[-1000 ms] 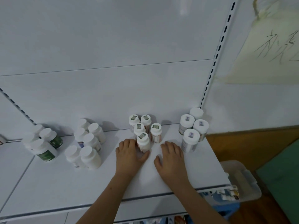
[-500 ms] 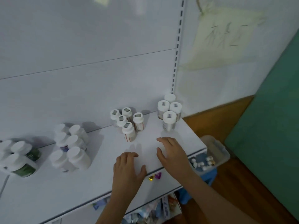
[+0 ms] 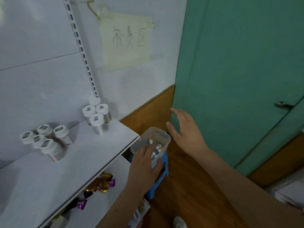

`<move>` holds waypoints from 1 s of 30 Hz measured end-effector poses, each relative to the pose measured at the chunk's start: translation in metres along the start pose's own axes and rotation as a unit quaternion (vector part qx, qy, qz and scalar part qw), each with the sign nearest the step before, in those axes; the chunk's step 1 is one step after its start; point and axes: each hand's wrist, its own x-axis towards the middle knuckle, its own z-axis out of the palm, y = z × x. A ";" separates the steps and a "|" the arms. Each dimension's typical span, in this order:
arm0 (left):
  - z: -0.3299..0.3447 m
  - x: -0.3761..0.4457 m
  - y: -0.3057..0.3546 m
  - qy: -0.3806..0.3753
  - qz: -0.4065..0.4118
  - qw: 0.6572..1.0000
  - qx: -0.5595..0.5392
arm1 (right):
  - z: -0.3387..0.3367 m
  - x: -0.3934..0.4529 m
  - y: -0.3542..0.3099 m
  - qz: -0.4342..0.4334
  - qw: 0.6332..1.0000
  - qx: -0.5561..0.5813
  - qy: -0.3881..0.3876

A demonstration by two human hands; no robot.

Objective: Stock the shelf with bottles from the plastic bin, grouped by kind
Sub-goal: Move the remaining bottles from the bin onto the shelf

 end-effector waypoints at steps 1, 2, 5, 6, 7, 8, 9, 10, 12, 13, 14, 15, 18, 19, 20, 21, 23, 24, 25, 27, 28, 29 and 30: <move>0.006 0.010 0.005 -0.006 0.001 1.000 0.000 | -0.009 0.005 0.011 0.011 1.000 -0.003 0.004; 0.013 0.021 0.010 -0.010 0.000 1.000 -0.003 | -0.017 0.011 0.022 0.020 1.000 -0.004 0.007; 0.038 0.056 0.021 -0.019 -0.003 1.000 -0.002 | -0.034 0.031 0.061 0.031 0.999 -0.006 0.011; 0.048 0.068 0.023 -0.019 -0.006 1.000 -0.005 | -0.038 0.039 0.076 0.034 0.999 -0.007 0.011; 0.058 0.081 0.026 -0.014 -0.009 1.000 -0.010 | -0.042 0.046 0.091 0.037 0.999 -0.009 0.010; 0.069 0.094 0.030 -0.009 -0.013 1.000 -0.012 | -0.045 0.053 0.106 0.036 0.999 -0.009 0.009; 0.080 0.107 0.033 -0.006 -0.017 1.000 -0.008 | -0.047 0.062 0.122 0.032 0.999 -0.009 0.006; 0.091 0.121 0.037 -0.004 -0.022 1.000 0.002 | -0.049 0.071 0.139 0.027 1.000 -0.009 0.003; 0.114 0.149 0.042 0.000 -0.031 0.999 0.008 | -0.050 0.092 0.174 0.025 1.000 -0.004 -0.008; 0.125 0.162 0.042 -0.003 -0.040 0.999 0.004 | -0.049 0.102 0.190 0.026 0.999 0.001 -0.018; 0.136 0.172 0.041 -0.012 -0.054 0.998 -0.002 | -0.047 0.113 0.205 0.026 0.999 0.006 -0.032; 0.145 0.181 0.039 -0.016 -0.069 0.997 -0.005 | -0.043 0.123 0.219 0.024 0.999 0.007 -0.047; 0.171 0.196 0.018 -0.029 -0.132 0.991 -0.011 | -0.027 0.150 0.255 0.007 0.995 0.016 -0.098; 0.178 0.199 0.010 -0.042 -0.160 0.986 -0.012 | -0.019 0.159 0.266 0.002 0.993 0.023 -0.116; 0.184 0.202 0.004 -0.049 -0.185 0.981 -0.017 | -0.011 0.168 0.275 -0.002 0.991 0.032 -0.133; 0.189 0.203 -0.004 -0.053 -0.212 0.976 -0.023 | 0.000 0.176 0.285 -0.003 0.988 0.041 -0.149; 0.198 0.200 -0.021 -0.055 -0.254 0.965 -0.023 | 0.024 0.188 0.300 0.003 0.980 0.060 -0.188; 0.203 0.198 -0.030 -0.064 -0.274 0.960 -0.017 | 0.037 0.193 0.305 0.007 0.976 0.069 -0.206; 0.208 0.196 -0.040 -0.075 -0.295 0.952 -0.009 | 0.051 0.198 0.311 0.009 0.972 0.073 -0.222; 0.218 0.195 -0.063 -0.098 -0.348 0.932 -0.016 | 0.080 0.210 0.321 0.021 0.962 0.076 -0.261; 0.223 0.196 -0.076 -0.106 -0.373 0.921 -0.030 | 0.096 0.217 0.325 0.026 0.957 0.076 -0.280; 0.230 0.197 -0.090 -0.114 -0.398 0.909 -0.044 | 0.112 0.223 0.330 0.030 0.951 0.075 -0.298; 0.236 0.198 -0.104 -0.120 -0.424 0.896 -0.058 | 0.128 0.229 0.334 0.036 0.945 0.073 -0.316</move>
